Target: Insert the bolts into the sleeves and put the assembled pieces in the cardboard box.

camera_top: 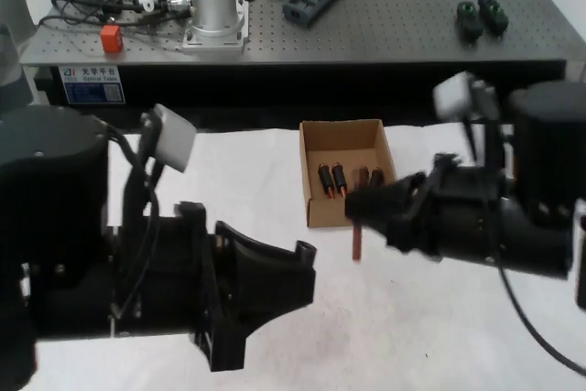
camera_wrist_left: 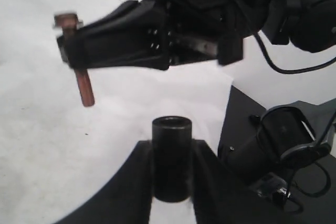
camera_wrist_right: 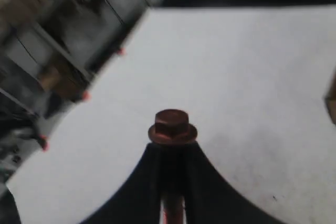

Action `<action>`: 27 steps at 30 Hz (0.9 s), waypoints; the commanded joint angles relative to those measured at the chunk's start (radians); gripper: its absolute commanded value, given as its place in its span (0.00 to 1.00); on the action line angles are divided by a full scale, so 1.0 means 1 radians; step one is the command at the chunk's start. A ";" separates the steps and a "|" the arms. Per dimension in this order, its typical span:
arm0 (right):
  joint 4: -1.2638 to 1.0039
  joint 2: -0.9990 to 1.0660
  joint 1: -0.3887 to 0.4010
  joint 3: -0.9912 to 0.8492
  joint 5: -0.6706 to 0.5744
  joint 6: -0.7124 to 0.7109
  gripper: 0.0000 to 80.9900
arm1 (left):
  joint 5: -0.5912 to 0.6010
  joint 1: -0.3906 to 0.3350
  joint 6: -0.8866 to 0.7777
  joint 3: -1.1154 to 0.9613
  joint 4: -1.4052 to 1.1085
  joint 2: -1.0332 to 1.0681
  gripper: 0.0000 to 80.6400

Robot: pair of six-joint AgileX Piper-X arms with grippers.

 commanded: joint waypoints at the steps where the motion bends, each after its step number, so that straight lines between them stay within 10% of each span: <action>1: -0.273 -0.044 -0.006 0.062 -0.058 0.240 0.03 | 0.118 -0.008 -0.004 -0.001 -0.119 0.092 0.01; 27: -0.469 -0.045 -0.006 0.112 -0.280 0.461 0.03 | 0.099 -0.047 -0.013 -0.001 -0.308 0.185 0.01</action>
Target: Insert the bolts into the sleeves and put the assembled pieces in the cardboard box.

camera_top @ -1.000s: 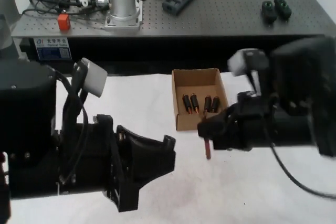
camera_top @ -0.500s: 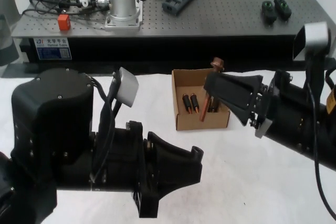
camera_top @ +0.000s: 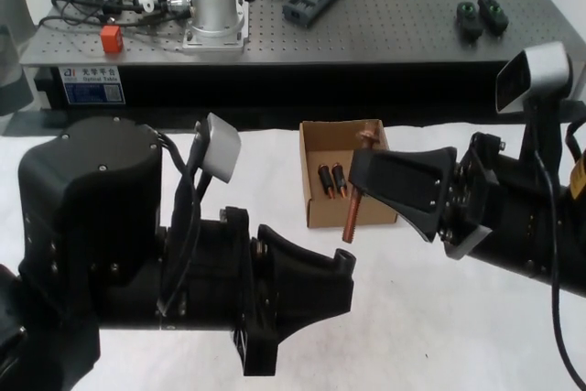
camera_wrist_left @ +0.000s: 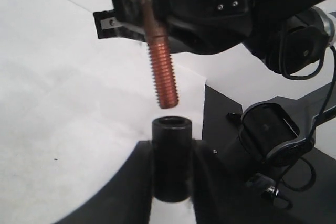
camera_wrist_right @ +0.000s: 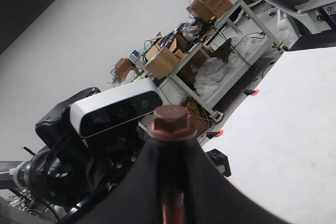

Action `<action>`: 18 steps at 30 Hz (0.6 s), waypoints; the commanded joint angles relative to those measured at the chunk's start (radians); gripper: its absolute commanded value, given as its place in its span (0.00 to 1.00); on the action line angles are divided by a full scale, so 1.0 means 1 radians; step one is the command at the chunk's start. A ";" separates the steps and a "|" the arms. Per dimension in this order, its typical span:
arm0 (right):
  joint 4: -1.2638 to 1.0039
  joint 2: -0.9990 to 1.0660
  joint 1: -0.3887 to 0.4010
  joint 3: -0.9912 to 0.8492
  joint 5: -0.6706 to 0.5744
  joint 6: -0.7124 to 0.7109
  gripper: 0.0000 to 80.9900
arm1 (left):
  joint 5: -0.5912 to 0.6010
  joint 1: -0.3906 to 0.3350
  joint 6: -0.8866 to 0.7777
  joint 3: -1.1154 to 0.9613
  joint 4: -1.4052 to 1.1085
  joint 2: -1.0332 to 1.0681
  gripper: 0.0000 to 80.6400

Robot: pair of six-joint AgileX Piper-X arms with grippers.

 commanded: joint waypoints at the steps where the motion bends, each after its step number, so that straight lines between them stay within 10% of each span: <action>1: 0.014 -0.009 -0.003 -0.005 -0.017 0.005 0.03 | -0.013 -0.004 -0.004 -0.006 -0.042 0.000 0.01; 18: 0.062 -0.009 -0.003 -0.005 -0.130 0.005 0.01 | -0.120 -0.004 0.053 -0.006 -0.104 0.000 0.01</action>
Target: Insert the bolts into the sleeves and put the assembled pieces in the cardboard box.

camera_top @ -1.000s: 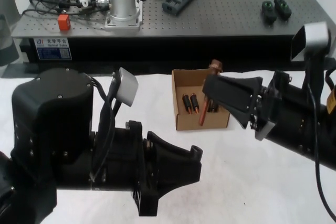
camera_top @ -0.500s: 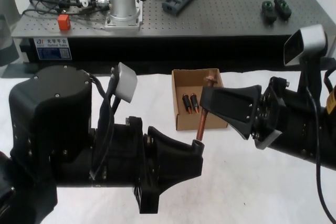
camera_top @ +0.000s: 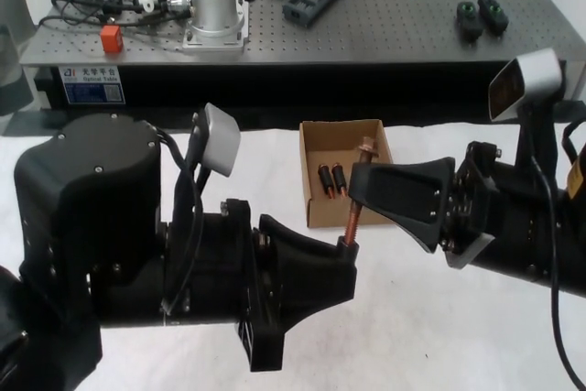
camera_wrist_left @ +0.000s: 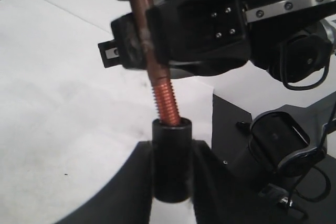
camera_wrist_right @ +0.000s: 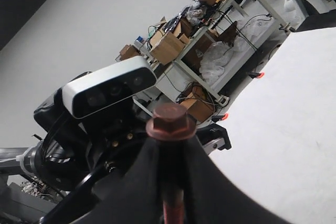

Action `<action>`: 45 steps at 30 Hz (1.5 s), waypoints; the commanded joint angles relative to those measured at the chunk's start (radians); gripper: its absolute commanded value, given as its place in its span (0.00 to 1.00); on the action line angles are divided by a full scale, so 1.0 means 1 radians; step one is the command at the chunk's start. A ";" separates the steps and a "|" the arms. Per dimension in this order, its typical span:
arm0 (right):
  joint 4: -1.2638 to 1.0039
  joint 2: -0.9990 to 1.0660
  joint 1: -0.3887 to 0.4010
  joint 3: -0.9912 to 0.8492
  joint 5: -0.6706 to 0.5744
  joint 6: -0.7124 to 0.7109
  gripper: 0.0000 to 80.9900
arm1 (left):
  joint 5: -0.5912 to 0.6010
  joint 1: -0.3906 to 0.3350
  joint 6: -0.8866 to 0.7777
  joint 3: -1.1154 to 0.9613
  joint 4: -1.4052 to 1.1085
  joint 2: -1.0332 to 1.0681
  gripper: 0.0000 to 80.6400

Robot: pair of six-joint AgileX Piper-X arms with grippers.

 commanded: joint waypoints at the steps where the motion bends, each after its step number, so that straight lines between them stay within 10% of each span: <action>1: 0.023 -0.009 -0.001 -0.005 -0.078 -0.002 0.06 | -0.080 0.002 0.060 -0.010 -0.064 0.000 0.01; 7: 0.020 -0.009 -0.002 -0.005 -0.098 -0.002 0.56 | -0.111 0.002 0.085 -0.010 -0.078 0.000 0.01; 18: 0.117 -0.060 -0.266 -0.005 -0.221 -0.013 0.51 | -0.461 0.015 0.004 -0.120 -0.077 0.133 0.01; 27: 0.124 -0.066 -0.475 -0.005 -0.161 -0.019 0.51 | -0.573 0.022 0.001 -0.761 0.398 0.708 0.01; 37: 0.220 -0.066 -0.501 -0.005 -0.064 -0.114 0.51 | -0.651 0.026 0.132 -1.544 0.898 1.264 0.01; 45: 0.252 -0.066 -0.501 -0.005 -0.061 -0.136 0.51 | -0.668 0.037 0.134 -1.675 0.959 1.360 0.01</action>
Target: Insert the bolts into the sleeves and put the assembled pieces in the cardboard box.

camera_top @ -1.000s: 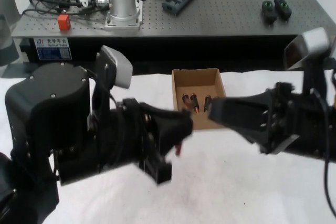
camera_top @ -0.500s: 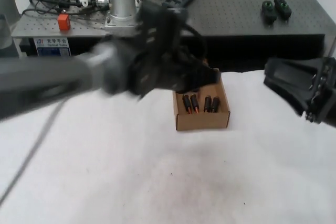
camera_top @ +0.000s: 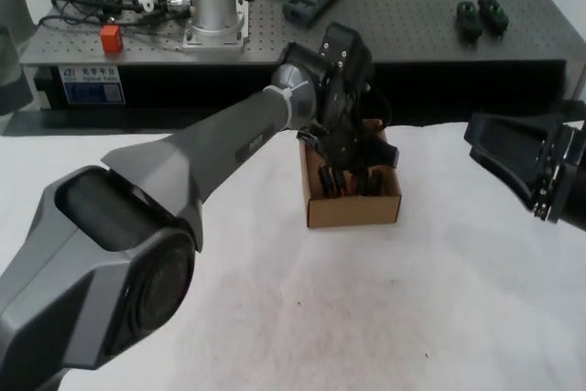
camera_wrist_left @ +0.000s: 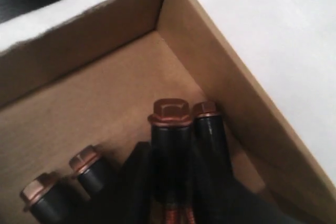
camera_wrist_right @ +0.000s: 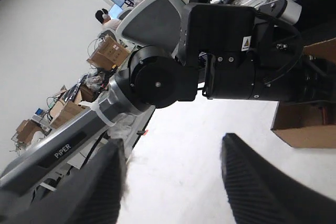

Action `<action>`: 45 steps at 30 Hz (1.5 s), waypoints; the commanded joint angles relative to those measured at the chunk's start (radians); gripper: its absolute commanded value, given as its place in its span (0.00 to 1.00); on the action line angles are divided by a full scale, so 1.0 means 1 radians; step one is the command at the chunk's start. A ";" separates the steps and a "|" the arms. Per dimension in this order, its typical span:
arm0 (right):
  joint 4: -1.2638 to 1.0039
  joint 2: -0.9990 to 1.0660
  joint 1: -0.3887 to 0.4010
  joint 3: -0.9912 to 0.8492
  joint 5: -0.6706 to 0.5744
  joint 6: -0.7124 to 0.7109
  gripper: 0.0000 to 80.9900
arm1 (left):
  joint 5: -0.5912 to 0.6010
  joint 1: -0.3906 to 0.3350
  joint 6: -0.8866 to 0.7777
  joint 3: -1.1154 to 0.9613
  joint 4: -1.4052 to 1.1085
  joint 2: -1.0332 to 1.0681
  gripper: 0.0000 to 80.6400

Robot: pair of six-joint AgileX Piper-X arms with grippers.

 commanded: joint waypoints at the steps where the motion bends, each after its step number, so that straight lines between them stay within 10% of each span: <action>1: 0.002 -0.009 -0.004 -0.005 0.011 -0.014 0.51 | -0.010 0.002 0.015 -0.021 0.006 -0.005 0.01; 11: 0.043 -0.009 -0.004 -0.006 0.049 -0.050 0.51 | 0.008 0.003 0.013 -0.021 0.116 -0.019 0.49; 17: 0.116 -0.009 -0.004 -0.006 0.048 -0.124 0.50 | -0.050 0.038 0.066 -0.019 0.262 -0.151 0.00; 27: 0.318 -0.034 -0.004 -0.003 -0.082 -0.383 0.06 | -0.106 0.105 0.121 0.473 0.148 -0.610 0.02; 38: 0.802 -0.187 0.053 -0.004 0.196 -0.798 0.04 | -0.119 0.105 -0.022 1.350 -0.277 -1.241 0.02; 45: 0.887 -0.317 0.152 0.039 0.395 -0.703 0.03 | -0.119 0.105 -0.133 1.677 -0.318 -1.614 0.02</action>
